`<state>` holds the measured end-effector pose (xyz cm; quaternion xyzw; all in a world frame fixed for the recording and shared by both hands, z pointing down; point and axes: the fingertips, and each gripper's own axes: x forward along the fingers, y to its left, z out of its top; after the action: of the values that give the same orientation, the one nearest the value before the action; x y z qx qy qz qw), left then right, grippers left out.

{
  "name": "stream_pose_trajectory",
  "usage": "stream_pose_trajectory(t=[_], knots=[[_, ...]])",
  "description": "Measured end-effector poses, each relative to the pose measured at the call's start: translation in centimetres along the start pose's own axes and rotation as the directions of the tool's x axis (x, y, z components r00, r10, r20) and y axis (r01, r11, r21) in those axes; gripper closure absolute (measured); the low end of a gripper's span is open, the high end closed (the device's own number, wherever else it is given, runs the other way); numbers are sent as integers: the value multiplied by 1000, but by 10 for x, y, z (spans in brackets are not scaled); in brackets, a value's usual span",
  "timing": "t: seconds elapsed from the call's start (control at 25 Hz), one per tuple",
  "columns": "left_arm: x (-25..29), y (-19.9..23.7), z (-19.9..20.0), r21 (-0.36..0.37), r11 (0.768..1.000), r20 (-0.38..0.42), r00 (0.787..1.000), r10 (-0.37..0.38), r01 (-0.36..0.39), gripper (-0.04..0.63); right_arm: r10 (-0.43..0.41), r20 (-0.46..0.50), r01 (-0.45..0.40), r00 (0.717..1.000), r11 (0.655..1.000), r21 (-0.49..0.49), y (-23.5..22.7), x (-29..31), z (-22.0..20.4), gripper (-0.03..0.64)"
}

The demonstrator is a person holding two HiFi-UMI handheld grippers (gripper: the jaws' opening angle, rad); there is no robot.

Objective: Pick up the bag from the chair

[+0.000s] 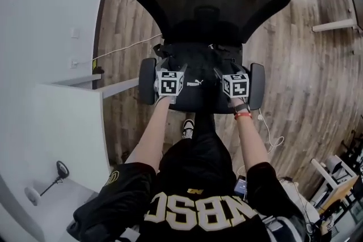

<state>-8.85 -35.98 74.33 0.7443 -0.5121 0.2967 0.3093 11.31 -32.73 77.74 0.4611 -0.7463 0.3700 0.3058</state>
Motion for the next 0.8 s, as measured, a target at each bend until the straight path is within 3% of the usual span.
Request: stream_pose_trajectory(t=[0.28, 0.52, 0.68, 0.8], knots=[[69, 33, -37, -70, 997, -83, 996, 37, -43, 251, -35, -41, 35, 999, 999, 9, -52, 60, -23, 305], [114, 54, -81, -113, 989, -168, 983, 79, -99, 251, -27, -119, 32, 993, 999, 43, -71, 105, -72, 305], [131, 75, -108, -116, 981, -206, 970, 130, -156, 251, -32, -112, 40, 993, 997, 67, -79, 123, -89, 310], [139, 81, -118, -119, 980, -219, 967, 129, -158, 252, -32, -100, 38, 994, 997, 66, -82, 134, -94, 350]])
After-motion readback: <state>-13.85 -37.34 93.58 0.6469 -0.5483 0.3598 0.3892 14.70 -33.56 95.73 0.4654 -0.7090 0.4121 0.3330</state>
